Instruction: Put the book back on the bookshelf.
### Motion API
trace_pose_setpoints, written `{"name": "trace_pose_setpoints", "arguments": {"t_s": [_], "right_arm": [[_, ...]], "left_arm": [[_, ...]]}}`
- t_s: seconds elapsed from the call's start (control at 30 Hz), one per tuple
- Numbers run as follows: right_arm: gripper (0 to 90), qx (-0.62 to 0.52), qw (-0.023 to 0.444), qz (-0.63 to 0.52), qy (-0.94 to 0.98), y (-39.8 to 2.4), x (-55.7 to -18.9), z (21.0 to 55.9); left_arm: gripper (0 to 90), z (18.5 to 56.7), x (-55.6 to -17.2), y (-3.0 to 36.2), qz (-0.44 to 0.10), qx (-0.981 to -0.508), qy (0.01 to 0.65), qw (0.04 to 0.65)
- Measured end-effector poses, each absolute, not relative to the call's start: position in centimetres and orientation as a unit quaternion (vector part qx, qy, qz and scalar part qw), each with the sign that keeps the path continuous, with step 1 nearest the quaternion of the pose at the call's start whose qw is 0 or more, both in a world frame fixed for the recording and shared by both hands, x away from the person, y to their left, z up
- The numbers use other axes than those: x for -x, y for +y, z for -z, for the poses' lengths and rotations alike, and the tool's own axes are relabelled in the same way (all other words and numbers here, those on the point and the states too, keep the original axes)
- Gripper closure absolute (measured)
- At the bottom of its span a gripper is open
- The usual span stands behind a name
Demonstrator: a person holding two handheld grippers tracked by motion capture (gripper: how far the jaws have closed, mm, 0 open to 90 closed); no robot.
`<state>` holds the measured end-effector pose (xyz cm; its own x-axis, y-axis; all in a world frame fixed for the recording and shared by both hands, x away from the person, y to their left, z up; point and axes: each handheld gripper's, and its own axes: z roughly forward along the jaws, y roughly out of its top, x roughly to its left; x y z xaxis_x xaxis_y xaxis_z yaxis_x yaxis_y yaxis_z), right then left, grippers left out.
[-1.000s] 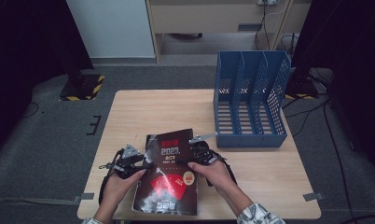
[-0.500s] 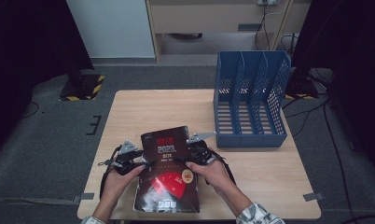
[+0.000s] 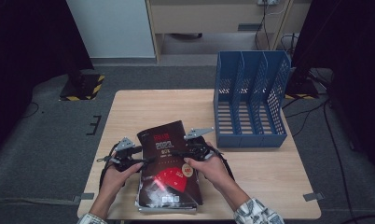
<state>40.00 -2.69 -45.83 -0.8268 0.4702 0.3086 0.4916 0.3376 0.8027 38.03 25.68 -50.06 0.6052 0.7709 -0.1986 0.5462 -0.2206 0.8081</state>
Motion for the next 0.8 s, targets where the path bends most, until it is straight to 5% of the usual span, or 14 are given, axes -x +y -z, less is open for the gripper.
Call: {"name": "trace_pose_setpoints", "arguments": {"t_s": [0.6,0.8], "right_arm": [[86.2,0.279,-0.003,0.512,-0.812,-2.9,-39.5,44.7],[86.5,0.278,-0.003,0.521,-0.807,-3.1,-39.5,44.3]], "left_arm": [[22.1,48.7,-37.4,25.2,-0.145,-0.77,0.399,0.475],[16.3,49.1,-37.6,25.9,-0.151,-0.764,0.416,0.47]]}}
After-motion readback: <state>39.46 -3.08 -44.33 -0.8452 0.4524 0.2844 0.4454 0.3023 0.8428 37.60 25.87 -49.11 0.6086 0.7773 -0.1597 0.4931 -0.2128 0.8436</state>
